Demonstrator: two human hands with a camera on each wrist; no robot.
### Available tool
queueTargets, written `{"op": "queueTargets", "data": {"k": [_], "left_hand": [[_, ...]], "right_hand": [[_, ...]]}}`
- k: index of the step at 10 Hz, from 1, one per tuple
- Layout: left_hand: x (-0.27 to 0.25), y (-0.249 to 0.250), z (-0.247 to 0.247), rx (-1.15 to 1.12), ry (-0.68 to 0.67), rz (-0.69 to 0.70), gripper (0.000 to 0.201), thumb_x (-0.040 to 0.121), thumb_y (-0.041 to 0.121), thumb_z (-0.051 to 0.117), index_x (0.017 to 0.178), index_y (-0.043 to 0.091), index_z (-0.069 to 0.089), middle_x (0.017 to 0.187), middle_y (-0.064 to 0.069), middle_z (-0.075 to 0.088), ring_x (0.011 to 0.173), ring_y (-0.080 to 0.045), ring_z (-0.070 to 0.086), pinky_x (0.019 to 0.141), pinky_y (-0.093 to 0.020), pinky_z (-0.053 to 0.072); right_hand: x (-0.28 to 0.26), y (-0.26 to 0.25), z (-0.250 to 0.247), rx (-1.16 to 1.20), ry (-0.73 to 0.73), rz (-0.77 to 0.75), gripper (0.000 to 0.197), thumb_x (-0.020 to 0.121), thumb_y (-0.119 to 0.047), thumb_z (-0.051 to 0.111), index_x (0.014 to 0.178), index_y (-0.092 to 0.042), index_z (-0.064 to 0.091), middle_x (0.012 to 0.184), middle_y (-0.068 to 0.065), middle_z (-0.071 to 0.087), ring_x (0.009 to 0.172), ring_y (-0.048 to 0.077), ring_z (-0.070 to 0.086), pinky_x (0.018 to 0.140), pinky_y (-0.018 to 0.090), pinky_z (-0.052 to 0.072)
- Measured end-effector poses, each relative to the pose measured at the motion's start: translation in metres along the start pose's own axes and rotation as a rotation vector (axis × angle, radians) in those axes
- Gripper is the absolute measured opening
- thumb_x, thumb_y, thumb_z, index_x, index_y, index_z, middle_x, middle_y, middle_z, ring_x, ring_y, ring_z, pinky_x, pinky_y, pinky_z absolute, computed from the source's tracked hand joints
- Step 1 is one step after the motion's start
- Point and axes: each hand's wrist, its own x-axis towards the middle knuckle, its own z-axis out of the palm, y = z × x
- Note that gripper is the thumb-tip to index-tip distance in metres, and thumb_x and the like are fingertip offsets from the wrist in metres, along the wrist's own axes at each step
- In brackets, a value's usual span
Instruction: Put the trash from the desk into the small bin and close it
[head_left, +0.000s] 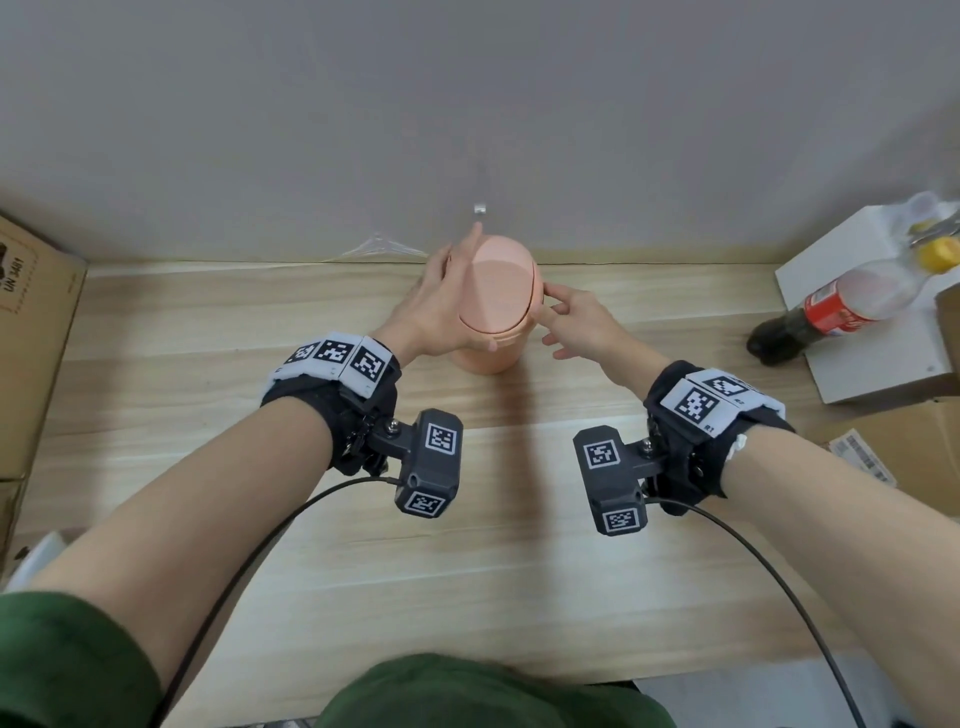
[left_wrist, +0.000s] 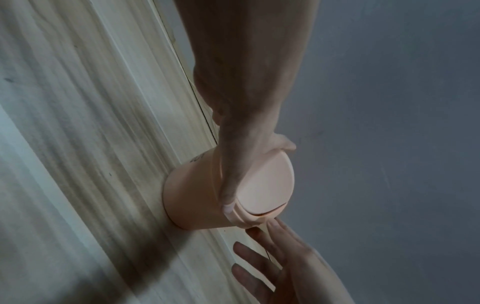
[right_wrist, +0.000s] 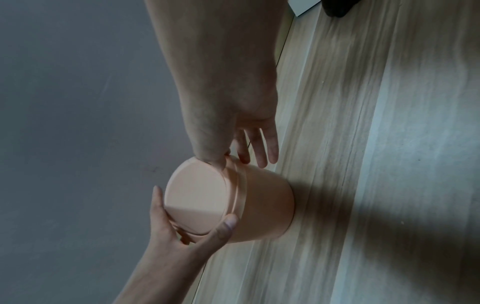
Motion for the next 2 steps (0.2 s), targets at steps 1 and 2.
{"op": "queueTargets", "data": {"k": [1,2], "left_hand": [[-0.015,0.008,-0.004,-0.154,0.021,-0.011,0.144,0.058,0.041,0.090,0.149,0.040,-0.022,0.161,-0.013,-0.006,0.151,-0.024,-0.005,0.120,-0.048,0.012],[-0.035,-0.003,-0.003,-0.249,0.109,-0.050,0.122,0.075,0.037,0.080,0.153,0.031,-0.014,0.160,-0.012,0.000,0.150,-0.018,-0.002,0.121,-0.044,0.010]], "right_hand": [[-0.010,0.004,-0.003,0.008,-0.040,0.043,0.053,0.096,-0.033,0.047,0.146,-0.023,0.031,0.120,0.002,0.055,0.099,0.021,0.060,0.084,0.035,0.054],[-0.020,0.019,-0.007,0.024,-0.025,0.084,0.046,0.097,-0.027,0.045,0.141,-0.018,0.038,0.125,0.006,0.052,0.096,0.021,0.059,0.084,0.036,0.054]]}}
